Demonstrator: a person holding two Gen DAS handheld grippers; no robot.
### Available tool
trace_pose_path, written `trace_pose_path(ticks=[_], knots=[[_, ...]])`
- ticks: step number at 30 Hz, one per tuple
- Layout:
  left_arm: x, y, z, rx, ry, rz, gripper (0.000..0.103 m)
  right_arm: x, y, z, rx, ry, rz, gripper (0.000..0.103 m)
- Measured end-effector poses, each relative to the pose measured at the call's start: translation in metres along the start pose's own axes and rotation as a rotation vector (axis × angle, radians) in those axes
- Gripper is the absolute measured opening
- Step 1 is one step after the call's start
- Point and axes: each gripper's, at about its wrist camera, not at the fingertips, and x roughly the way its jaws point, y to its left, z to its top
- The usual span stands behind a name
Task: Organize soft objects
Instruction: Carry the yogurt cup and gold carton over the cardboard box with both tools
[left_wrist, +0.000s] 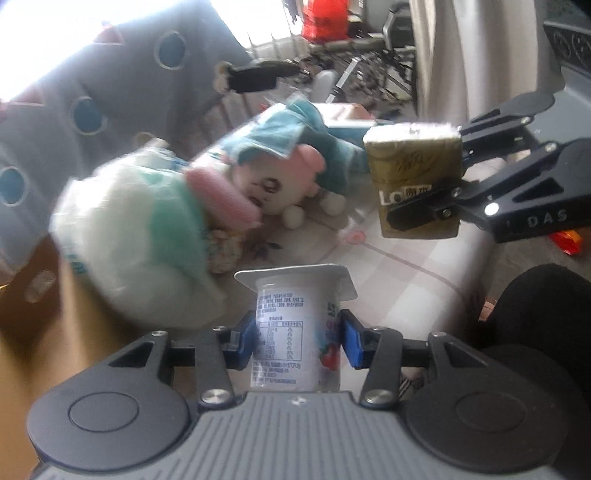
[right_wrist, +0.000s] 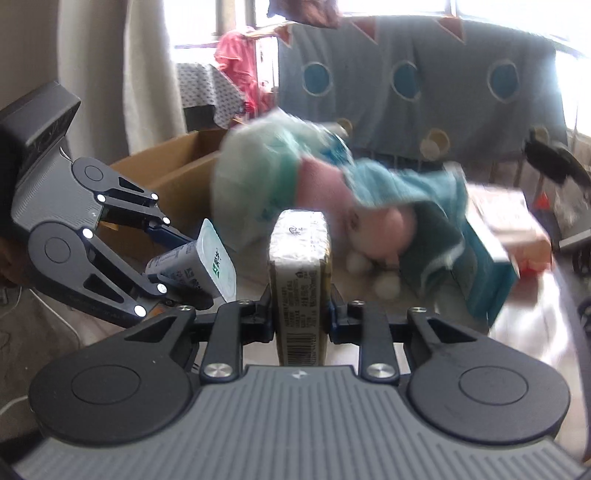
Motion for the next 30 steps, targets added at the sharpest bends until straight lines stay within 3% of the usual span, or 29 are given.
trace_pose_path(ticks=[3,9,17,23,30], knots=[[-0.029,0.012,-0.003,-0.044,-0.023,0.040,0.048,-0.010,0.020,0.021,-0.009,-0.020,-0.018,0.024],[-0.079,0.042,-0.012,-0.108,-0.080,0.150,0.048,-0.012,0.058,0.060,0.004,-0.058,0.078,0.024],[-0.106,0.118,-0.022,-0.250,-0.106,0.305,0.048,0.045,0.091,0.139,0.063,-0.037,0.246,0.024],[-0.070,0.227,-0.017,-0.384,-0.001,0.441,0.048,0.140,0.112,0.207,0.101,0.068,0.281,0.025],[0.022,0.337,-0.012,-0.360,0.222,0.534,0.048,0.286,0.139,0.269,0.120,0.276,0.253,0.024]])
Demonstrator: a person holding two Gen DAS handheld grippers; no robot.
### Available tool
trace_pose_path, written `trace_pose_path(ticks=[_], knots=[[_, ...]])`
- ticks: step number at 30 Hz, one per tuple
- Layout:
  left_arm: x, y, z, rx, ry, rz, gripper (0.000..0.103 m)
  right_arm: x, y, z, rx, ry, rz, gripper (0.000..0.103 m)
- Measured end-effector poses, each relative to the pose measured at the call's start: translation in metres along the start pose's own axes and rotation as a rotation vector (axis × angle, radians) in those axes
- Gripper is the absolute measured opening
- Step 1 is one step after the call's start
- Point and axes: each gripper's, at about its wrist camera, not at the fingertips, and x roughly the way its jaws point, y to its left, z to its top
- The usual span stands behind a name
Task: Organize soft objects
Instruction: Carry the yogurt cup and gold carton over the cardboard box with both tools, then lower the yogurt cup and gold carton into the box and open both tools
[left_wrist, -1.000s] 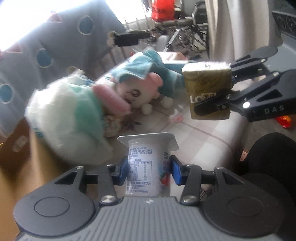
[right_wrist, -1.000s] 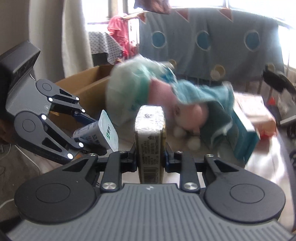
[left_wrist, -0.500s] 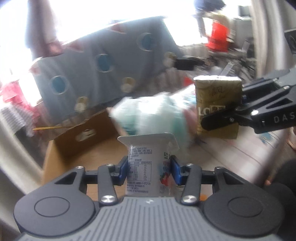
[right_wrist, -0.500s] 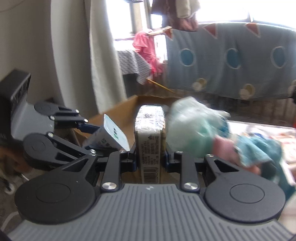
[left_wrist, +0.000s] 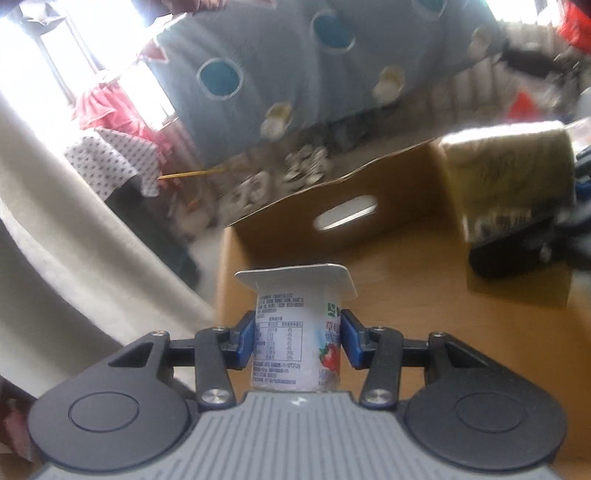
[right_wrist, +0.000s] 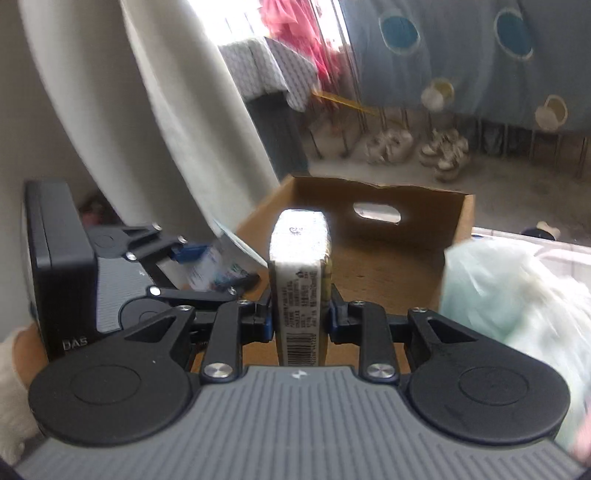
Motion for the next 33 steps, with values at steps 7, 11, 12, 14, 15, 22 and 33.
trace_pose_path(ticks=[7,11,12,14,15,22,33], knots=[[0.075,0.012,0.018,-0.073,0.068,-0.035,0.049,0.129,-0.019,0.037,0.115,0.146,-0.118,0.025],[0.098,0.006,0.012,-0.060,0.101,-0.041,0.053,0.175,-0.029,0.027,0.199,0.195,-0.095,0.027],[0.101,0.007,0.012,-0.063,0.102,-0.023,0.054,0.182,-0.032,0.023,0.238,0.190,-0.071,0.027],[0.100,0.008,0.011,-0.055,0.060,0.003,0.055,0.188,-0.036,0.021,0.303,0.151,-0.050,0.027],[0.096,0.014,0.011,-0.073,0.033,-0.010,0.055,0.187,-0.036,0.020,0.303,0.123,-0.058,0.028],[0.082,0.031,0.011,-0.080,0.116,-0.076,0.051,0.189,-0.049,0.022,0.308,0.085,-0.049,0.029],[0.113,-0.011,0.006,-0.007,0.191,-0.147,0.006,0.213,-0.091,0.001,0.604,0.062,0.002,0.030]])
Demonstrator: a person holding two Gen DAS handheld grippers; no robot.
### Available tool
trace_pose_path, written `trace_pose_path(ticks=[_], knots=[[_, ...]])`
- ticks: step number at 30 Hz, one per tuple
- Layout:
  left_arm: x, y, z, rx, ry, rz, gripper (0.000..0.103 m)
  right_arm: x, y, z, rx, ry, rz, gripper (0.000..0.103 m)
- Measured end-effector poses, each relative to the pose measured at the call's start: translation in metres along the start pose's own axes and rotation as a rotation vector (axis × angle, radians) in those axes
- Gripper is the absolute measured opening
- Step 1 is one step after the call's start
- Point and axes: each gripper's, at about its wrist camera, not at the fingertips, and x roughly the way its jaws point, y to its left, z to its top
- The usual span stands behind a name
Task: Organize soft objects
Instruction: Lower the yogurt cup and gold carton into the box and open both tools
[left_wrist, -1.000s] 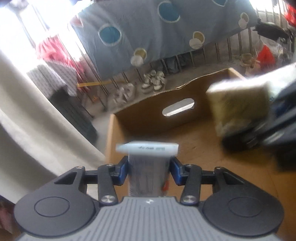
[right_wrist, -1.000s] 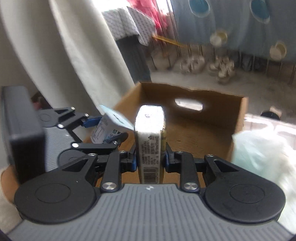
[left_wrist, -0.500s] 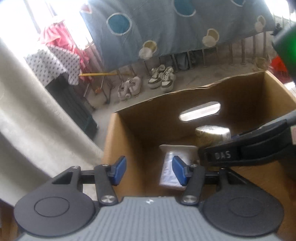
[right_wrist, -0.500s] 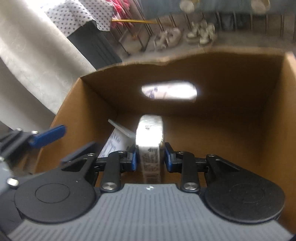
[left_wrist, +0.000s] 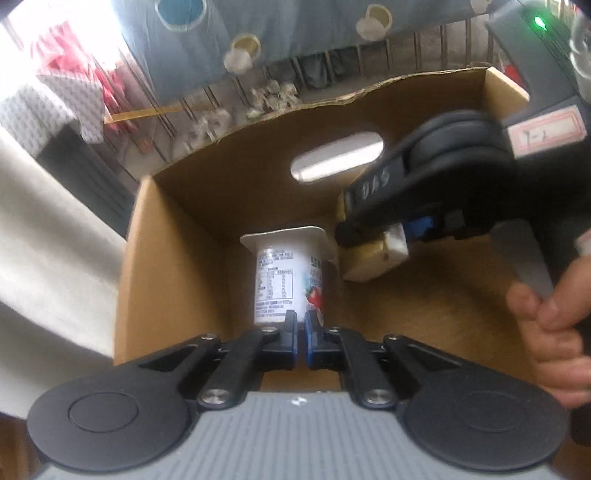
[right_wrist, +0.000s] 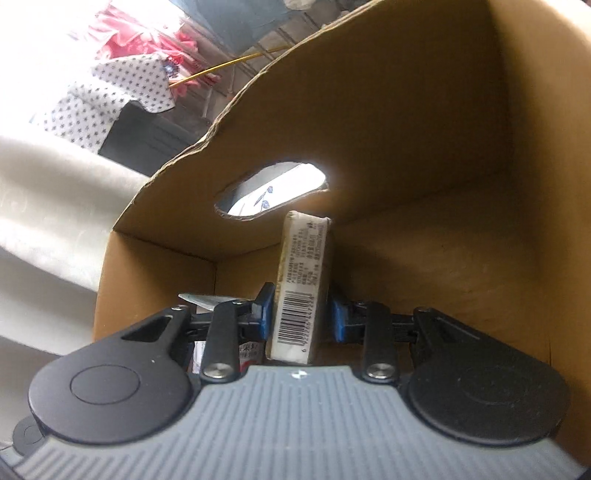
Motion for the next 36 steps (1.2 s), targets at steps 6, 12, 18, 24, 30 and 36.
trace_pose_path(ticks=[6,12,18,24,30,36], knots=[[0.014,0.000,0.015,-0.049,0.013,0.118,0.005,0.005,0.006,-0.012,-0.039,0.027,0.004,0.030],[0.017,0.009,0.030,-0.101,0.041,0.141,0.005,-0.003,0.005,-0.005,-0.057,-0.017,-0.023,0.048],[-0.010,0.025,0.019,-0.143,-0.007,0.115,0.015,-0.013,0.014,-0.005,-0.086,-0.054,-0.008,0.082],[-0.031,0.036,0.011,-0.161,-0.056,0.087,0.018,-0.029,0.000,-0.010,-0.030,-0.110,-0.145,0.082],[-0.034,0.035,0.014,-0.132,-0.066,0.084,0.018,-0.025,0.000,-0.013,-0.033,-0.095,-0.143,0.060],[-0.028,0.042,0.014,-0.186,-0.063,0.042,0.018,-0.012,-0.003,-0.010,-0.001,-0.011,-0.030,0.038]])
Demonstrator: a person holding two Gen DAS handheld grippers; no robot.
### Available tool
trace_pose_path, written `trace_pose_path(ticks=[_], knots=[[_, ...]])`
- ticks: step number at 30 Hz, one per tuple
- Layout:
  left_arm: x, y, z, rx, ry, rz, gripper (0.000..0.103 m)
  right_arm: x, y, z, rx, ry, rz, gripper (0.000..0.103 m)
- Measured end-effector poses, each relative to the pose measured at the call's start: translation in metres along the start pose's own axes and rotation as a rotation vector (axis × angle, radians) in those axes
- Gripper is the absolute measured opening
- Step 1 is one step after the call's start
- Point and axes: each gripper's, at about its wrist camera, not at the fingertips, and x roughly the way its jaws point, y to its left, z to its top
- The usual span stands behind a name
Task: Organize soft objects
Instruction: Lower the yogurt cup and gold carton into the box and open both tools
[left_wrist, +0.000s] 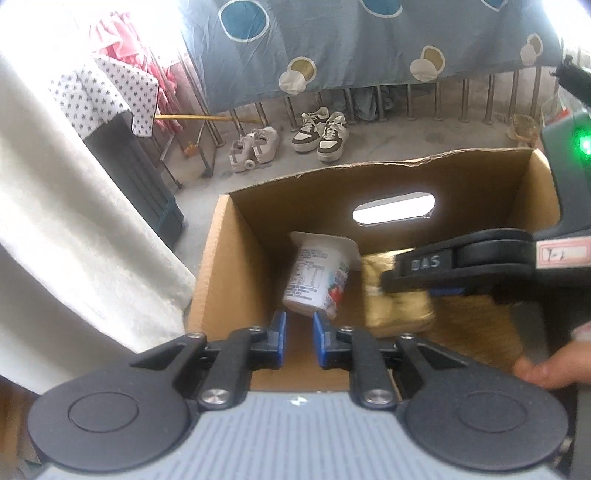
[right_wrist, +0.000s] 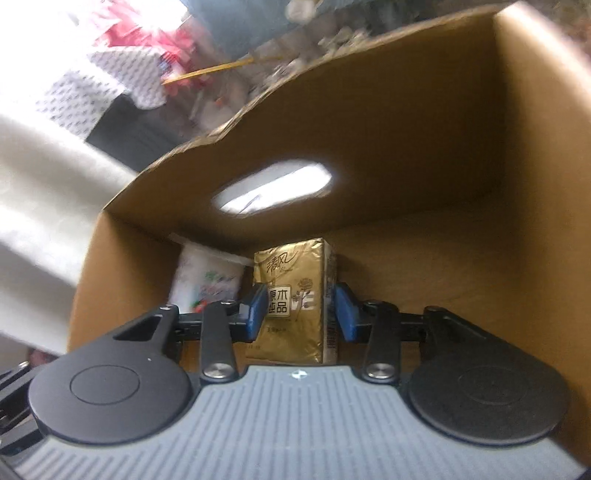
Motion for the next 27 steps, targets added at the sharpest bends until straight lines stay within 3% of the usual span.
trace_pose_path(ticks=[3,6,9,11,17,21,24,27], knots=[[0.005,-0.002,-0.001,0.000,0.015,-0.023,0.019,0.004,-0.004,-0.001,0.050,0.007,0.030,0.038],[0.012,-0.010,0.002,0.047,-0.004,0.009,0.036,0.004,-0.013,0.000,0.106,0.007,0.063,0.039],[0.018,-0.009,0.009,0.031,-0.008,0.021,0.033,0.007,-0.017,0.000,0.159,0.004,0.097,0.039],[0.021,-0.004,0.011,-0.001,0.000,0.001,0.025,0.009,-0.017,-0.002,0.166,0.004,0.116,0.039],[0.023,0.002,0.003,-0.017,0.010,-0.009,0.024,0.015,-0.005,-0.002,0.108,0.025,0.146,0.045],[0.022,0.004,0.000,-0.018,0.016,0.001,0.026,0.010,0.010,0.000,-0.001,-0.014,0.108,0.059],[0.017,0.005,-0.003,-0.025,0.024,-0.009,0.026,-0.001,0.016,0.001,-0.045,-0.054,0.086,0.090],[0.014,0.001,-0.005,-0.006,0.038,-0.040,0.024,-0.013,0.013,0.002,-0.050,-0.104,0.074,0.091]])
